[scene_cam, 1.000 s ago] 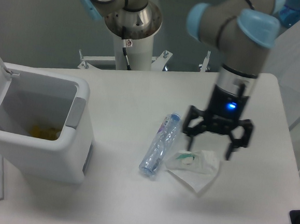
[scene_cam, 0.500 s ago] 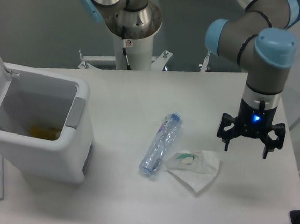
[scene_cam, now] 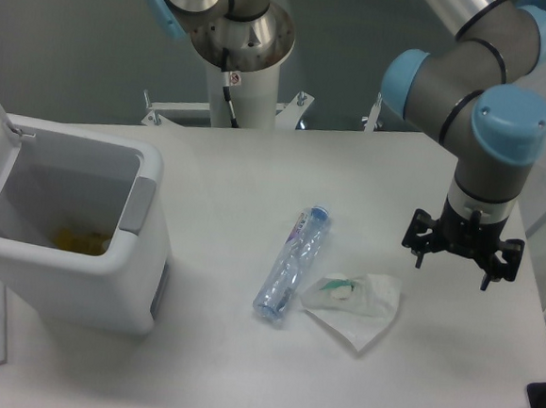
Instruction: Open the trash can
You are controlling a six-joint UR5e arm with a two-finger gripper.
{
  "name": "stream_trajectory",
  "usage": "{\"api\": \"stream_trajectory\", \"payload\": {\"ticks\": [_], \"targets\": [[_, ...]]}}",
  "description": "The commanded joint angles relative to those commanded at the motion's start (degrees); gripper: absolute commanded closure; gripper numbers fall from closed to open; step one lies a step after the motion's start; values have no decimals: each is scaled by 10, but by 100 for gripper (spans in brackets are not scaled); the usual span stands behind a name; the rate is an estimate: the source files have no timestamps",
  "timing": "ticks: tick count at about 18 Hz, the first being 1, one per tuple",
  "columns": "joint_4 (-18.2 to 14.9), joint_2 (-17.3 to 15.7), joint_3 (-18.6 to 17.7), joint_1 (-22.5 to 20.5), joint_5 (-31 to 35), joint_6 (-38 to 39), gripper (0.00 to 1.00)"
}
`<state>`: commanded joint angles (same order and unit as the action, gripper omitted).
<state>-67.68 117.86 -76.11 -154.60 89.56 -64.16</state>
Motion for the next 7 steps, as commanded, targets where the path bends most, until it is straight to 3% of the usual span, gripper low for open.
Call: {"api": "stream_trajectory", "payload": {"ticks": [7], "targets": [[4, 1, -8, 3, 3, 1, 0]]}}
